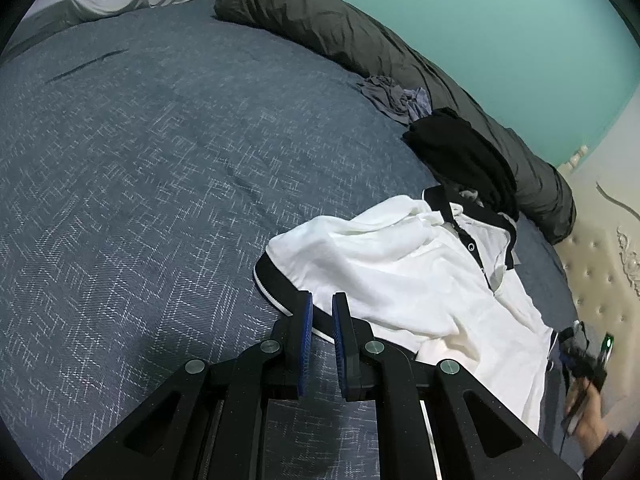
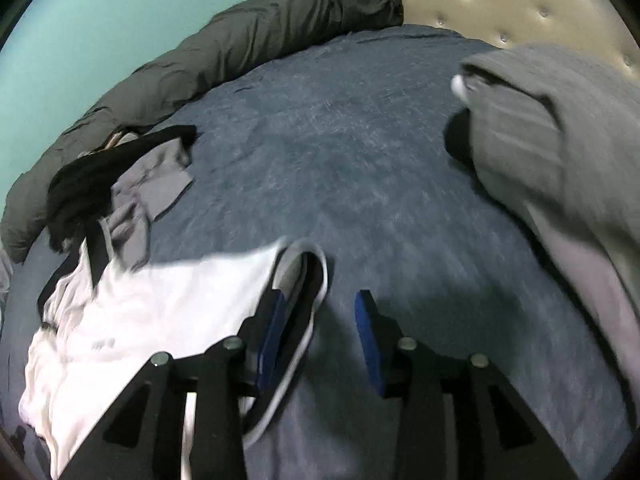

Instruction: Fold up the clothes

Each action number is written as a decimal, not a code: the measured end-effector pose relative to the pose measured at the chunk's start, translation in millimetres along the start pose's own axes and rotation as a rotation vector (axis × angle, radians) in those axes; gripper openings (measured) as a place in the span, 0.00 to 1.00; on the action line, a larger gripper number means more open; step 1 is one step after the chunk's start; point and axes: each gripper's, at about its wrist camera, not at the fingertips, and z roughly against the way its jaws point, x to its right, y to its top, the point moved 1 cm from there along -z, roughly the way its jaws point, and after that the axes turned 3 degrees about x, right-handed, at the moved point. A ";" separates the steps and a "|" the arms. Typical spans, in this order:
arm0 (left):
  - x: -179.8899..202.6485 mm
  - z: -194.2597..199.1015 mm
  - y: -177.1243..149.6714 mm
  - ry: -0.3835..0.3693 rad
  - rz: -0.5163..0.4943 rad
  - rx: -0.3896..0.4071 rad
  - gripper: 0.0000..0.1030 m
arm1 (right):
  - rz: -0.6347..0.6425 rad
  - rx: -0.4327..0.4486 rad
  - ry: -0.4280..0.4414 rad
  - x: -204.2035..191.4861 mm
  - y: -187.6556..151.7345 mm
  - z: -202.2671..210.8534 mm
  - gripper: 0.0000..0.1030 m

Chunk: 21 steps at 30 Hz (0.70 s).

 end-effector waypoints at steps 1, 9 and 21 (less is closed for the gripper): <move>-0.3 1.4 0.1 -0.002 0.003 0.000 0.12 | 0.011 0.003 0.009 -2.0 -8.4 5.7 0.36; -13.1 -12.7 0.7 0.000 0.051 -0.032 0.47 | -0.029 -0.029 0.099 -8.5 -39.4 13.4 0.36; -19.8 -44.1 11.6 -0.028 0.042 -0.037 0.06 | 0.012 -0.053 0.125 -24.2 -35.5 0.2 0.36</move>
